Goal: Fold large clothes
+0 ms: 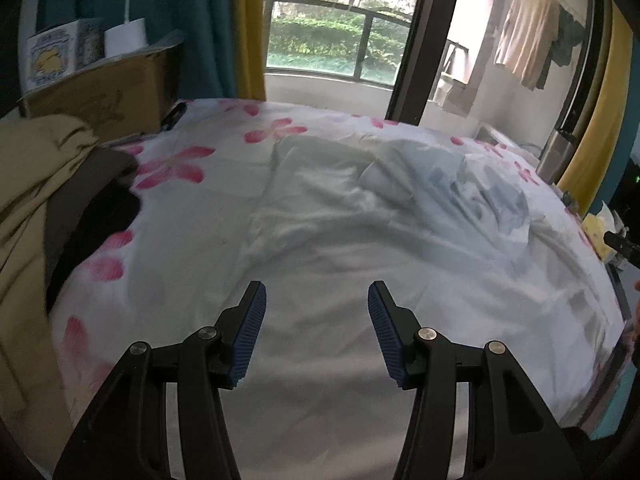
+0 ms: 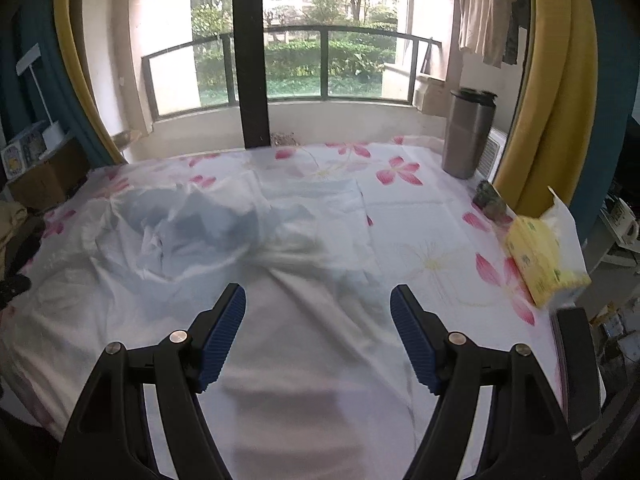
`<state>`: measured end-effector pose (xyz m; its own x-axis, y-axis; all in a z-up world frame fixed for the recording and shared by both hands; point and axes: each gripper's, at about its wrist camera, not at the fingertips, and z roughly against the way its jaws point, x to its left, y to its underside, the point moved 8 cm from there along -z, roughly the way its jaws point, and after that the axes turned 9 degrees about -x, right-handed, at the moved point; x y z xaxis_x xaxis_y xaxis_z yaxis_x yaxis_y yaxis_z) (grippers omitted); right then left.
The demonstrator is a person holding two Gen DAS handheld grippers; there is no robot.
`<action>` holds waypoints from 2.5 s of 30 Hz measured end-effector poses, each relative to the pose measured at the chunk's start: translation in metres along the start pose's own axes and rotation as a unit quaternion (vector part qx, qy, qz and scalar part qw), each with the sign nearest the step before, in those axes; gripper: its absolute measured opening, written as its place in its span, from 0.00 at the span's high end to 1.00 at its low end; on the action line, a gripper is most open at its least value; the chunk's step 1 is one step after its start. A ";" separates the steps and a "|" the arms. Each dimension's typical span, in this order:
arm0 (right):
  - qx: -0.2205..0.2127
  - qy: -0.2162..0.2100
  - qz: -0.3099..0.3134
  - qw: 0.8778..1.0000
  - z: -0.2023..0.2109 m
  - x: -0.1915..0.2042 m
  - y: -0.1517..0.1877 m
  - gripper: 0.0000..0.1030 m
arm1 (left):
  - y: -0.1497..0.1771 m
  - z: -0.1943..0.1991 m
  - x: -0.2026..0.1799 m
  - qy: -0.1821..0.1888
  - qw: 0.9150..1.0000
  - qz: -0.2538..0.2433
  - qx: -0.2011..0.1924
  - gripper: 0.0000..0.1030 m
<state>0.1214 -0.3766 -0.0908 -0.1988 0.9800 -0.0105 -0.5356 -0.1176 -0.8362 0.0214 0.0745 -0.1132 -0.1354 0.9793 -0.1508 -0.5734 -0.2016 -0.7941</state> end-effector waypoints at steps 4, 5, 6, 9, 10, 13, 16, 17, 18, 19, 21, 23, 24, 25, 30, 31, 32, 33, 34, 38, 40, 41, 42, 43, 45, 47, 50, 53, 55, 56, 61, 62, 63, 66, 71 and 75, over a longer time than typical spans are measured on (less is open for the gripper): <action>0.029 0.021 0.005 0.999 0.003 -0.017 0.028 0.27 | 0.012 0.017 0.019 -0.017 1.000 0.011 -0.005 0.42; 0.035 0.025 0.005 0.999 0.003 -0.022 0.034 0.27 | 0.015 0.021 0.024 -0.026 1.000 0.011 -0.007 0.41; 0.046 0.032 0.003 0.998 0.004 -0.029 0.044 0.27 | 0.020 0.025 0.032 -0.036 0.999 0.011 -0.008 0.40; 0.071 0.049 -0.003 0.996 0.010 -0.047 0.067 0.27 | 0.033 0.032 0.048 -0.052 0.998 0.017 -0.004 0.40; 0.077 0.053 -0.006 0.996 0.012 -0.051 0.073 0.27 | 0.038 0.035 0.055 -0.055 0.998 0.018 -0.001 0.40; 0.086 0.050 -0.022 0.995 0.024 -0.061 0.086 0.27 | 0.048 0.042 0.071 -0.072 0.997 0.001 0.006 0.39; 0.094 0.055 -0.026 0.994 0.028 -0.067 0.096 0.27 | 0.055 0.051 0.087 -0.091 0.996 0.000 0.012 0.39; 0.100 0.059 -0.030 0.993 0.029 -0.071 0.103 0.27 | 0.057 0.054 0.091 -0.095 0.995 0.004 0.012 0.39; 0.104 0.061 -0.032 0.992 0.028 -0.073 0.106 0.27 | 0.059 0.057 0.095 -0.099 0.995 0.010 0.010 0.39; 0.107 0.062 -0.034 0.992 0.028 -0.076 0.110 0.27 | 0.061 0.059 0.096 -0.098 0.995 0.016 0.008 0.38; 0.111 0.058 -0.041 0.991 0.027 -0.077 0.114 0.27 | 0.065 0.061 0.095 -0.084 0.996 0.034 0.006 0.34; 0.117 0.046 -0.038 0.991 0.025 -0.073 0.118 0.27 | 0.074 0.057 0.092 -0.081 0.996 0.024 0.025 0.33; 0.118 0.045 -0.031 0.991 0.025 -0.071 0.120 0.27 | 0.077 0.055 0.092 -0.085 0.996 0.017 0.030 0.33; 0.118 0.047 -0.023 0.992 0.025 -0.070 0.121 0.27 | 0.077 0.056 0.091 -0.089 0.996 0.009 0.027 0.33; 0.112 0.022 -0.002 0.994 0.027 -0.062 0.122 0.44 | 0.082 0.054 0.078 -0.101 0.993 -0.043 0.040 0.33; 0.112 0.016 0.004 0.994 0.028 -0.058 0.122 0.54 | 0.083 0.053 0.074 -0.090 0.994 -0.043 0.041 0.33; 0.113 0.005 0.011 0.994 0.029 -0.054 0.122 0.63 | 0.084 0.053 0.070 -0.081 0.994 -0.052 0.045 0.33; 0.114 0.000 0.015 0.993 0.030 -0.051 0.122 0.67 | 0.085 0.053 0.063 -0.066 0.995 -0.063 0.050 0.35; 0.115 -0.004 0.019 0.993 0.030 -0.049 0.122 0.71 | 0.086 0.054 0.056 -0.049 0.995 -0.075 0.053 0.40; 0.113 -0.034 -0.005 0.993 0.032 -0.047 0.121 0.93 | 0.085 0.054 0.040 -0.011 0.994 -0.096 0.059 0.96; 0.112 -0.046 -0.016 0.992 0.033 -0.047 0.121 0.94 | 0.083 0.055 0.038 0.008 0.995 -0.079 0.064 0.96; 0.110 -0.050 -0.019 0.992 0.034 -0.047 0.120 0.94 | 0.080 0.055 0.038 0.021 0.996 -0.067 0.061 0.96; 0.107 -0.051 -0.020 0.993 0.035 -0.047 0.118 0.94 | 0.076 0.057 0.037 0.026 0.996 -0.061 0.055 0.96; 0.102 -0.051 -0.022 0.993 0.037 -0.047 0.114 0.94 | 0.069 0.060 0.036 0.030 0.997 -0.056 0.046 0.96; 0.089 -0.051 -0.025 0.994 0.041 -0.047 0.105 0.95 | 0.054 0.066 0.035 0.036 0.998 -0.046 0.026 0.97; 0.072 -0.052 -0.025 0.996 0.045 -0.047 0.092 0.95 | 0.035 0.072 0.035 0.037 0.999 -0.037 0.004 0.97; 0.052 -0.055 -0.017 0.997 0.046 -0.046 0.071 0.95 | 0.013 0.079 0.032 0.032 0.998 -0.045 -0.020 0.97; 0.034 -0.056 -0.008 0.998 0.045 -0.043 0.049 0.95 | -0.009 0.083 0.026 0.029 0.997 -0.062 -0.044 0.97; 0.020 -0.058 -0.004 0.998 0.043 -0.042 0.036 0.95 | -0.020 0.082 0.026 0.028 0.996 -0.064 -0.052 0.96; 0.018 -0.059 -0.003 0.998 0.041 -0.042 0.032 0.95 | -0.026 0.081 0.026 0.025 0.996 -0.065 -0.055 0.96; -0.006 -0.061 0.006 0.998 0.029 -0.041 0.000 0.95 | -0.054 0.072 0.028 0.017 0.995 -0.066 -0.072 0.96; -0.010 -0.061 0.009 0.998 0.026 -0.041 -0.008 0.95 | -0.059 0.070 0.029 0.016 0.995 -0.063 -0.074 0.96; -0.013 -0.061 0.012 0.998 0.023 -0.042 -0.012 0.95 | -0.065 0.065 0.031 0.013 0.995 -0.060 -0.078 0.96; -0.020 -0.057 0.014 0.998 0.010 -0.045 -0.026 0.95 | -0.079 0.053 0.037 0.003 0.995 -0.048 -0.091 0.96; -0.024 -0.057 0.012 0.998 -0.016 -0.051 -0.045 0.95 | -0.100 0.025 0.047 -0.001 0.995 -0.012 -0.104 0.96; -0.026 -0.063 0.013 0.998 -0.039 -0.051 -0.061 0.95 | -0.111 -0.003 0.053 -0.006 0.995 -0.006 -0.096 0.96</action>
<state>0.1958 -0.4128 -0.0604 -0.3160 0.9482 0.0334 -0.4862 -0.1317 -0.8639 0.0808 0.1488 -0.0349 -0.1393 0.9809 -0.1356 -0.4100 -0.1818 -0.8938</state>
